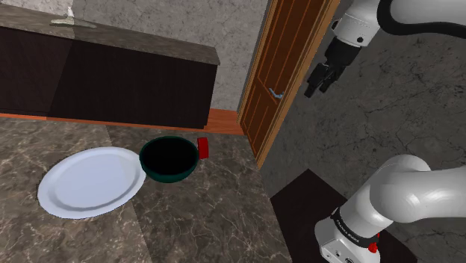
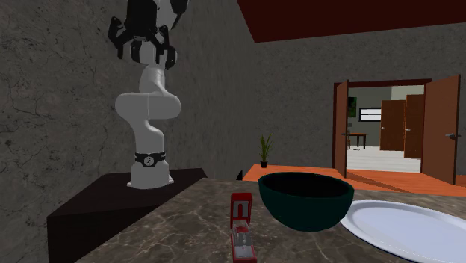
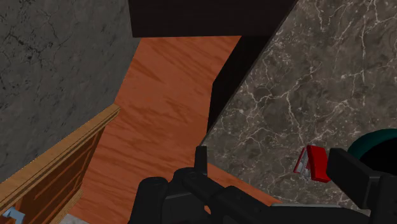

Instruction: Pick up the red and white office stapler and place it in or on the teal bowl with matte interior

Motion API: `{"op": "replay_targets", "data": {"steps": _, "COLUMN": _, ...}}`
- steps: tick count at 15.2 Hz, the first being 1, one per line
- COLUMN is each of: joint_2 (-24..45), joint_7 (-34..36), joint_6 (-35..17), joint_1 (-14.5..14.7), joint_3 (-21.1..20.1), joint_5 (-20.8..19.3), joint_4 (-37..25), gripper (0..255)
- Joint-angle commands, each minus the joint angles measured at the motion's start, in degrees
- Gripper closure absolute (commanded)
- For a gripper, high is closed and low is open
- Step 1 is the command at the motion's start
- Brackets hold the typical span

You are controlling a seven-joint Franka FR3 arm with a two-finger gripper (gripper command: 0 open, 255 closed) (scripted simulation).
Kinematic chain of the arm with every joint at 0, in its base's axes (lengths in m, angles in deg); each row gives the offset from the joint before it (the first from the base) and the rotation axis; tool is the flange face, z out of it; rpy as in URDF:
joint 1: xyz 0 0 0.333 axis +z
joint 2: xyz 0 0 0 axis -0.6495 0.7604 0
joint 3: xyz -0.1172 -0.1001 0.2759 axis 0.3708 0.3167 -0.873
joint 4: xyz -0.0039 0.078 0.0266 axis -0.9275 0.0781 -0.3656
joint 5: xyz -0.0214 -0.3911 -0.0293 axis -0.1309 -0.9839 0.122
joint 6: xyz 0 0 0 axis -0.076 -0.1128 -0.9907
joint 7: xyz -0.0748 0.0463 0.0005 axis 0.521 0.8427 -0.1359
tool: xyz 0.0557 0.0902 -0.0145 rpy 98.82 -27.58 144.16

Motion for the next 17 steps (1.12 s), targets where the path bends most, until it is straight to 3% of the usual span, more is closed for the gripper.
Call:
{"op": "replay_targets", "data": {"steps": 1, "joint_2": 0.00, "joint_7": 0.00, "joint_6": 0.00, "joint_1": 0.00, "joint_3": 0.00, "joint_5": 0.00, "joint_4": 0.00, "gripper": 0}}
{"op": "replay_targets", "data": {"steps": 9, "joint_2": 12.47, "joint_7": 5.39, "joint_6": -12.87, "joint_1": 1.15, "joint_3": -4.89, "joint_5": 2.88, "joint_4": 1.57, "gripper": 0}}
{"op": "replay_targets", "data": {"steps": 17, "joint_2": 28.30, "joint_7": 11.00, "joint_6": -24.33, "joint_1": 1.61, "joint_3": -9.66, "joint_5": 3.34, "joint_4": -1.74, "gripper": 0}}
